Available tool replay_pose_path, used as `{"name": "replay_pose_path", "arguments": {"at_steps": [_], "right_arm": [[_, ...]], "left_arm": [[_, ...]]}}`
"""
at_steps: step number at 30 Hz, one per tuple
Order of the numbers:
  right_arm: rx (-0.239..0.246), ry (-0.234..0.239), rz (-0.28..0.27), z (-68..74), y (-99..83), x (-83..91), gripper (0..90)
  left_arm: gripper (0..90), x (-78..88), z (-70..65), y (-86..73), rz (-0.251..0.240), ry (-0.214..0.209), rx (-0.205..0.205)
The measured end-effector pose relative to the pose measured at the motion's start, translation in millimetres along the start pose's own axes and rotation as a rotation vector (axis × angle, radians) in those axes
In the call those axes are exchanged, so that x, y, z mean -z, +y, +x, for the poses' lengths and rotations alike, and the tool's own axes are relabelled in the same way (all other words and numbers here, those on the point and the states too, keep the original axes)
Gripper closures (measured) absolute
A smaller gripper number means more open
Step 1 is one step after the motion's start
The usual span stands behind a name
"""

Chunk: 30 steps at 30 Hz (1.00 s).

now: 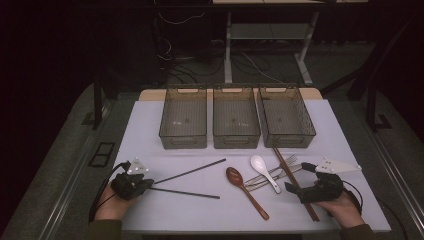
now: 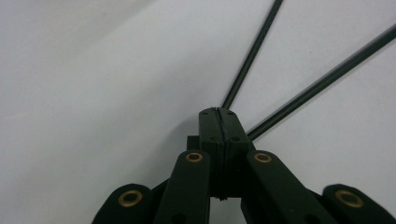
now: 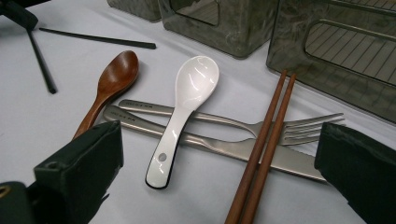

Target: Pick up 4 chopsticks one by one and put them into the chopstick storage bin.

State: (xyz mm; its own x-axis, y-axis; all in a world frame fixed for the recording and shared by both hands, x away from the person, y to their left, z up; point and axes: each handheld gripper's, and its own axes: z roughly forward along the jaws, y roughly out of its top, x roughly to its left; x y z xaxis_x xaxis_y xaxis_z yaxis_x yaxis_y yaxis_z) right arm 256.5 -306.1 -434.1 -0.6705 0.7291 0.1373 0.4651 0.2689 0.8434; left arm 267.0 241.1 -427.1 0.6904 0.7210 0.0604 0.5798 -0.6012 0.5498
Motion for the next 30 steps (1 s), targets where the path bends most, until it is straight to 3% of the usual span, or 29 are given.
{"name": "replay_pose_path", "arguments": {"at_steps": [9,14,18,22,30], "right_arm": [[0.004,0.002,0.003,0.9,0.2,-0.7,1.0],[0.009,0.001,0.000,0.1,0.1,-1.4,1.0],[0.011,0.003,0.004,0.7,0.0,-1.6,1.0],[0.011,0.002,0.003,0.5,0.0,-1.6,1.0],[0.010,0.002,0.005,0.6,-0.1,-1.6,1.0]], "left_arm": [[84.9,0.0,-1.1,0.5,-0.029,0.020,-0.021],[77.3,1.8,-10.0,9.6,-0.089,-0.011,-0.050],[71.6,-1.9,-21.6,19.2,-0.133,-0.081,-0.080],[68.7,-5.5,-32.6,29.4,-0.180,-0.181,-0.103],[68.0,-17.8,-66.7,53.8,-0.259,-0.396,-0.212]]}}
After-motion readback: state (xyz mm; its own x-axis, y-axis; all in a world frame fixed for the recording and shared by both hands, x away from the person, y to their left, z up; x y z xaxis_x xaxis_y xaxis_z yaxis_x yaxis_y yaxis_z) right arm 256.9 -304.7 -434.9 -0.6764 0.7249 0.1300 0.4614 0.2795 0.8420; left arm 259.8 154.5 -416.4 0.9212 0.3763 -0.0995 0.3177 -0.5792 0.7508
